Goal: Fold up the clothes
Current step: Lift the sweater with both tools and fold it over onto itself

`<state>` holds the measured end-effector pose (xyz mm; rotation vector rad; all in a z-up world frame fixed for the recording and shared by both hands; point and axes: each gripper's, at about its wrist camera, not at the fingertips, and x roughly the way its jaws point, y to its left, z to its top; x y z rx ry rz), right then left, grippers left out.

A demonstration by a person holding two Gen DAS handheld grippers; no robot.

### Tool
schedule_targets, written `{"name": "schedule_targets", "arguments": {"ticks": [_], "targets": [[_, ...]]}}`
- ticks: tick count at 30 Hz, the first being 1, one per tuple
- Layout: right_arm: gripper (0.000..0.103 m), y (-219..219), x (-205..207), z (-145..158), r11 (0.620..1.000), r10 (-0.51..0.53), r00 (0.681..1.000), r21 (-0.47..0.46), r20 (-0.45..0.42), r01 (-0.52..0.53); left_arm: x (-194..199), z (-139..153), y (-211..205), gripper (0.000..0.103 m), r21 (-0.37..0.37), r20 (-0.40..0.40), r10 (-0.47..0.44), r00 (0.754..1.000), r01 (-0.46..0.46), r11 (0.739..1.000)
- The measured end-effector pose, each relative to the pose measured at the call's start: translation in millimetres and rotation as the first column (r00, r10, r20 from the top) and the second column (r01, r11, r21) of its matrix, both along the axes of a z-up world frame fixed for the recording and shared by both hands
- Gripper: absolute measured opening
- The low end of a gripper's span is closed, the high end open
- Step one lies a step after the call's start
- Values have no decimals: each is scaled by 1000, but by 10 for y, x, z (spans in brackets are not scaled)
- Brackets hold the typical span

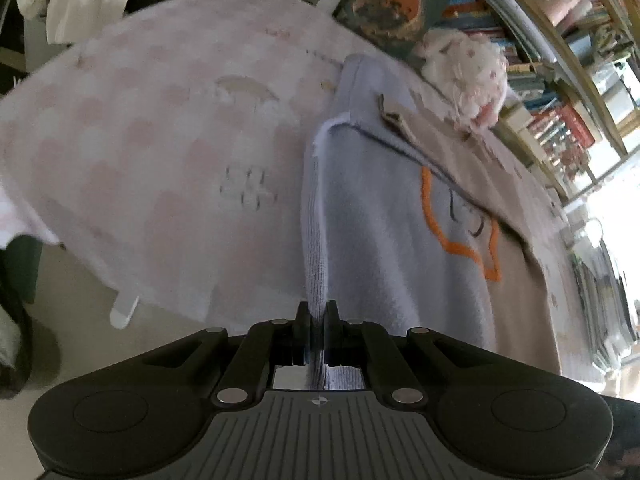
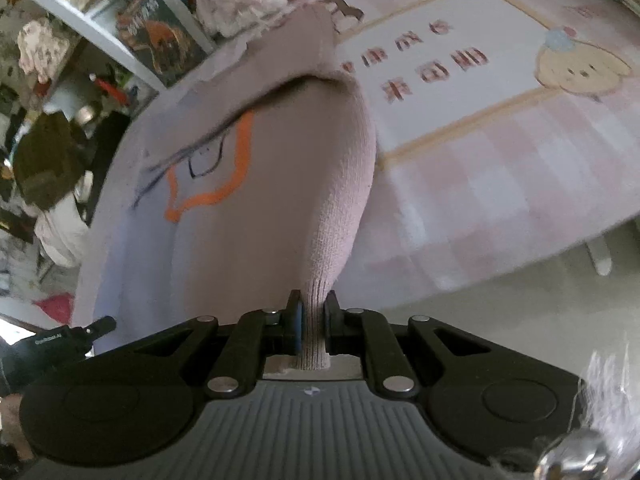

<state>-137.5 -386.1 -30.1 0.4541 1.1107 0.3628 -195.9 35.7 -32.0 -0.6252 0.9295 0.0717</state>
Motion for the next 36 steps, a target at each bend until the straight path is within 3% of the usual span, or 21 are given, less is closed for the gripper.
{"name": "schedule_targets", "arguments": {"ticks": [3,5,10,16,20,24,31,36], "targets": [[9,-61,-98,-2,1000,-17,1000,8,-15,17,-22,27,21,4,-47,30,17,999,-15,999],[9,-100,-109,61,999,-30,1000,34,-7,30,23,161,74,4,-87,125,23,992,-13,996],[9,-214,41,482,978,-86,990,197,110,63,291,517,215,4,-159,346,63,936,-7,987],[9,-381,617,787,896,-250,954,413,164,164,926,693,396,4,-225,451,152,880,-53,973],[9,-337,1053,753,853,-340,931,460,130,247,1448,771,433,4,-144,430,104,897,-45,989],[9,-230,1461,657,843,-392,913,438,108,311,1855,695,503,4,-106,394,64,917,-24,994],[10,-78,2029,495,858,-410,908,375,91,350,2382,427,554,5,-63,314,16,949,3,998],[11,74,2429,314,883,-391,918,312,71,351,2525,323,641,9,-56,261,-22,965,38,998]]}}
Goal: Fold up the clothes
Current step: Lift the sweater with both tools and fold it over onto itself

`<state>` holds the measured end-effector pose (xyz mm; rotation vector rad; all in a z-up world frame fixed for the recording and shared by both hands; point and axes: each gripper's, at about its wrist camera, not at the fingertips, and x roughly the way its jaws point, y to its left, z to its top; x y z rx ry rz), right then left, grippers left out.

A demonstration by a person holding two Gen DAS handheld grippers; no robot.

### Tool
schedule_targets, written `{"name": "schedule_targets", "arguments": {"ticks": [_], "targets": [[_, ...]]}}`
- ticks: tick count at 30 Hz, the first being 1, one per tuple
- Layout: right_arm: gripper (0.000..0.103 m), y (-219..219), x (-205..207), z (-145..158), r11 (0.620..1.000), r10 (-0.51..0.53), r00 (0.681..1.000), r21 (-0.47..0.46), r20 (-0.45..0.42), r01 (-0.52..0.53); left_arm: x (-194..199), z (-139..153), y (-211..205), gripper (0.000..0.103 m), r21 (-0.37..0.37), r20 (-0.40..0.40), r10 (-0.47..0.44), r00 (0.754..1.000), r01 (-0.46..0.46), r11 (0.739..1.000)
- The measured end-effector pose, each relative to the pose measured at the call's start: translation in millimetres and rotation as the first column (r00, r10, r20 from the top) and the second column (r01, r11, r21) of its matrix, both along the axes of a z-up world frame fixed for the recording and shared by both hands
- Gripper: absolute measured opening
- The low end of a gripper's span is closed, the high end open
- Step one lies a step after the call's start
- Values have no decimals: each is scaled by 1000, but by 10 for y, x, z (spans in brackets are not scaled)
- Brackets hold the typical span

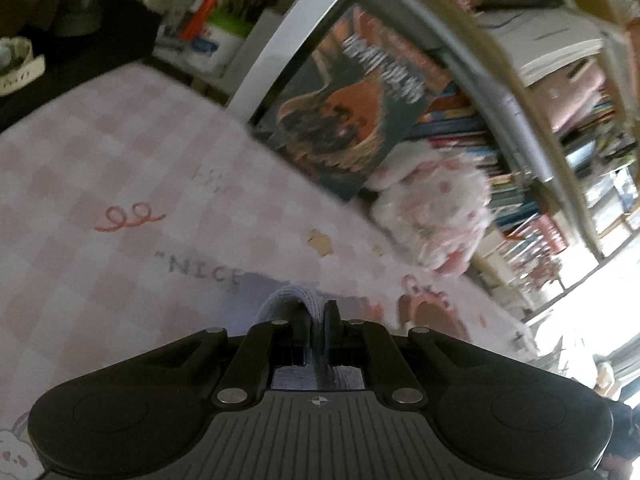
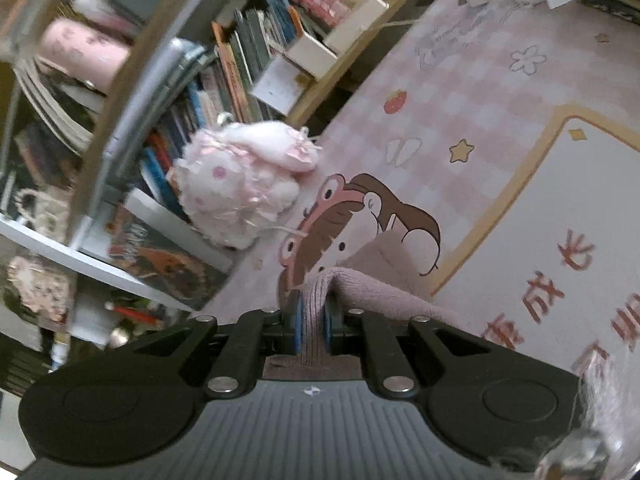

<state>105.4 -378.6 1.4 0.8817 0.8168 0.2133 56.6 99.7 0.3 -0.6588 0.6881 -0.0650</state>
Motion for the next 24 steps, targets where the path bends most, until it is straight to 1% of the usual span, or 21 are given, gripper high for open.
{"name": "schedule_targets", "arguments": {"ticks": [1,2,3,4,5,6,7,9,11,12,14,16,17,18,19,20,21,22,23,24], "targets": [[14,33,75,-33,1000,9,1000,-10,-8,-10,25,-19,18,11,2,-11,-8,1000,8,1000],[15,66,132,-45,999,16,1000,-32,-11,-16,50,-37,36,12,3,-21,-16,1000,16,1000],[21,100,165,-35,998,16,1000,-66,-8,-17,74,-56,54,14,4,-32,-24,999,24,1000],[35,133,197,-24,995,16,1000,-100,-5,-17,99,-75,72,18,5,-42,-32,999,32,999],[43,167,230,-14,991,17,1000,-133,-2,-17,124,-94,90,19,7,-53,-40,998,41,999],[54,196,245,12,985,18,1000,-169,12,-15,132,-97,104,24,19,-53,-42,998,43,999],[60,219,239,58,978,20,999,-208,42,-11,115,-74,110,34,55,-39,-28,999,31,998],[61,274,233,120,955,51,996,-297,77,-26,79,-34,107,46,139,-16,-8,1000,10,990],[61,344,229,161,915,101,991,-399,93,-56,85,-33,68,47,201,-13,-36,999,38,979],[60,404,230,160,879,142,986,-468,86,-86,88,-32,49,47,231,-13,-50,999,52,972],[58,551,242,112,784,231,971,-603,59,-150,99,-39,-5,47,295,-14,-82,997,83,952],[55,680,271,31,697,295,955,-691,32,-192,141,-75,-135,47,369,-7,-122,992,116,922],[51,725,294,-8,667,316,948,-716,22,-206,169,-89,-200,47,403,-2,-136,991,126,906],[43,747,327,-46,661,326,945,-720,21,-212,203,-95,-251,47,426,4,-142,990,127,896],[37,758,365,-79,663,331,944,-717,21,-216,236,-102,-282,47,433,9,-146,989,128,892],[34,755,411,-102,674,325,945,-707,23,-214,273,-115,-302,46,431,13,-152,988,132,893],[29,753,458,-117,684,315,949,-699,23,-210,308,-128,-307,38,418,11,-160,987,141,898],[16,750,505,-132,694,305,952,-690,23,-206,341,-140,-293,7,391,4,-170,985,155,907],[8,739,546,-143,704,298,954,-680,18,-206,354,-135,-251,4,348,4,-169,986,157,924],[5,696,567,-125,734,288,957,-646,15,-211,341,-108,-173,4,283,12,-155,988,145,948]]}}
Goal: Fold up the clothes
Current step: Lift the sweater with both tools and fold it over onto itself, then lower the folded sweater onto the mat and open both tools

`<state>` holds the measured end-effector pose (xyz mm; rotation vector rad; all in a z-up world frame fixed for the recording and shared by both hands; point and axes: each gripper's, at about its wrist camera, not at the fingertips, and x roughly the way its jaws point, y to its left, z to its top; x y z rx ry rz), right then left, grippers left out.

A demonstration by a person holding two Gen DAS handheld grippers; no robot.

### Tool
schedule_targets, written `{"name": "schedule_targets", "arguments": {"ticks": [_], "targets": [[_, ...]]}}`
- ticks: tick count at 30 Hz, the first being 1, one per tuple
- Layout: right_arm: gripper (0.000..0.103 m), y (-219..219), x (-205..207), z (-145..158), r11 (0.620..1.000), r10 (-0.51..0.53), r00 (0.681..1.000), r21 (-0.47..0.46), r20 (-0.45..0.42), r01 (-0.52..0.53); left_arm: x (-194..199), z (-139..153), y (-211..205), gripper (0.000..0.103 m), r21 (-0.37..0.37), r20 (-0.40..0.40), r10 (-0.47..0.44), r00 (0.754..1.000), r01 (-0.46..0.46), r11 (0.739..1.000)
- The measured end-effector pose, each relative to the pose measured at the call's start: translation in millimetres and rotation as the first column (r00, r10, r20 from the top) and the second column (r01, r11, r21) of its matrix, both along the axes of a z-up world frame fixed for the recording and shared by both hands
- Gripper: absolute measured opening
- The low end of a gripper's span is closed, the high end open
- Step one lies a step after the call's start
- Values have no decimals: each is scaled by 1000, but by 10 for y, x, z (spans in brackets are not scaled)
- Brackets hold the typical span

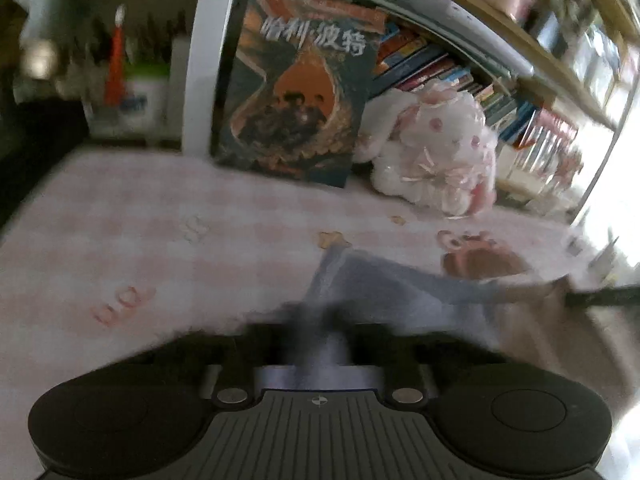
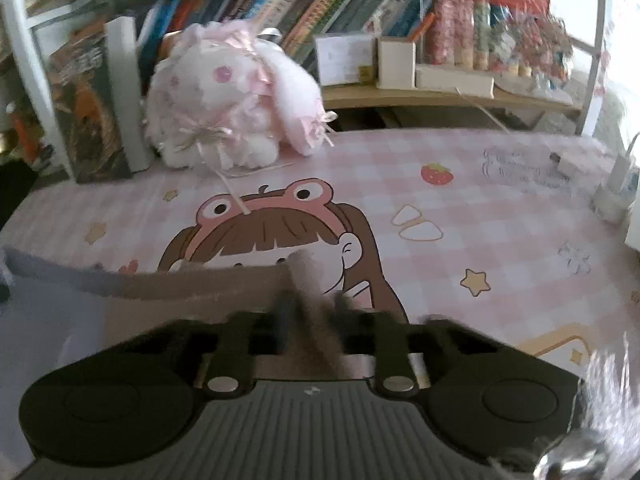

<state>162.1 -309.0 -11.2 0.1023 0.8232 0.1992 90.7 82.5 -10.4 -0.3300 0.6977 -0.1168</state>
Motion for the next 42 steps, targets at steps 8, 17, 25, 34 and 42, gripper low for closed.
{"name": "schedule_targets", "arguments": {"ticks": [8,17,25,34,42], "targets": [[5,-376,155,15,963,-117,988,233,-96,137,126,-218,140,6,-11,-137,40,990,-42,999],[16,-174,25,-21,995,-79,997,60,-17,80,-67,-19,185,29,45,-76,110,991,-107,993],[16,-134,-516,85,997,25,1000,-73,13,-24,-675,143,236,30,20,-53,186,981,-185,982],[15,-320,-853,-79,998,66,996,-22,-60,-67,-1037,-165,-135,13,56,-165,285,944,-279,959],[1,-605,-628,-153,990,123,985,81,-122,-114,-963,-161,-334,20,181,-167,411,896,-382,906]]}}
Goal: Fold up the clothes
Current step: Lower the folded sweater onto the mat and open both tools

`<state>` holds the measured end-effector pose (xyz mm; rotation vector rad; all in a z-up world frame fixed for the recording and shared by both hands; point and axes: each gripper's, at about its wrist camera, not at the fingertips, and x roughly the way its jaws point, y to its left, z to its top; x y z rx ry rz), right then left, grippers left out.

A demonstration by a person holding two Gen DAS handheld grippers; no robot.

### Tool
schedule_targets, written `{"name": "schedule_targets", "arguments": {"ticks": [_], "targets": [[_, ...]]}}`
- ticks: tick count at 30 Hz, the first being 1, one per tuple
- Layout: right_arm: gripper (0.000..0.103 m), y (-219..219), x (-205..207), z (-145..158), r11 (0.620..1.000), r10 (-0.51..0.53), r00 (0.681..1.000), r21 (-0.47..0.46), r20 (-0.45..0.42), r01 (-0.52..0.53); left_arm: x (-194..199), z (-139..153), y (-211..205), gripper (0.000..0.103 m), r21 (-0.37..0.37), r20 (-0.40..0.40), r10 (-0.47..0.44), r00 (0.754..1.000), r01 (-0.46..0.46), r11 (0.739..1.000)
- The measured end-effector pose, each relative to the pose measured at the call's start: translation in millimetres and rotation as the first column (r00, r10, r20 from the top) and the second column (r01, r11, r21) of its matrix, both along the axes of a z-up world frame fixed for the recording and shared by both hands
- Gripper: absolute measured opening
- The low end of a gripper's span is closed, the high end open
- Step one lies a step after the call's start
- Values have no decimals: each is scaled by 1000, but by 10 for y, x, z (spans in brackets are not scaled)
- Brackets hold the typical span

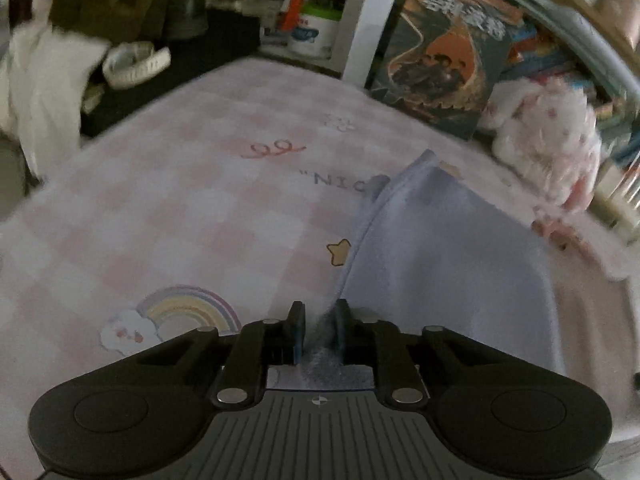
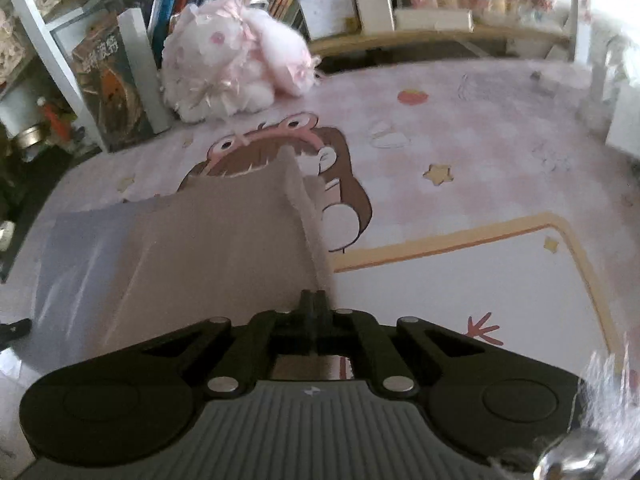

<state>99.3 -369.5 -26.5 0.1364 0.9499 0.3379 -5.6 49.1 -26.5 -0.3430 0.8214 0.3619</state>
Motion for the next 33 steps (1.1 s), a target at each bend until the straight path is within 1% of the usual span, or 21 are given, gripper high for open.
{"name": "schedule_targets", "arguments": {"ticks": [1,3,5,7,8,10,12,14,16,18,21,23,27,29,30,33], "targets": [[1,-9,18,-23,1000,28,1000,-4,-2,-28,10,3,-24,21,15,-6,15,1000,-15,1000],[1,16,23,-29,995,95,995,-35,26,-94,5,24,-84,26,43,-10,51,999,-50,998],[1,4,44,-23,990,139,990,-41,38,-137,-88,102,-189,27,64,8,101,995,-102,993],[1,-16,60,-15,983,180,982,-46,50,-178,-181,179,-295,36,84,28,152,988,-153,985],[1,-38,59,-8,980,197,979,-45,57,-195,-227,217,-348,39,94,38,176,984,-179,979],[1,-83,48,16,973,229,971,-43,73,-226,-331,259,-484,49,94,50,201,978,-205,974],[3,-121,27,68,968,250,964,-37,87,-248,-420,268,-616,51,81,44,208,977,-211,974],[9,-158,-13,133,962,273,956,-32,104,-271,-498,269,-739,52,66,33,212,977,-214,975],[33,-188,-67,187,957,289,950,-38,120,-286,-561,260,-839,57,50,21,217,976,-217,975],[38,-213,-133,208,951,308,944,-48,122,-304,-619,246,-914,59,37,13,219,976,-219,975],[45,-243,-215,201,944,330,938,-60,102,-325,-685,219,-1001,60,10,0,217,976,-217,976],[46,-257,-267,166,940,339,938,-61,75,-335,-710,200,-1033,60,-15,-3,217,976,-217,976],[50,-253,-391,141,933,355,934,-74,47,-351,-718,152,-997,65,-86,4,221,975,-220,972],[53,-229,-435,131,932,357,934,-85,32,-353,-709,123,-944,66,-127,12,224,975,-221,967],[54,-218,-458,128,933,353,935,-89,27,-350,-709,109,-903,66,-154,18,232,973,-227,962],[55,-188,-528,128,941,328,945,-100,16,-324,-722,63,-726,66,-256,42,284,958,-264,930]]}}
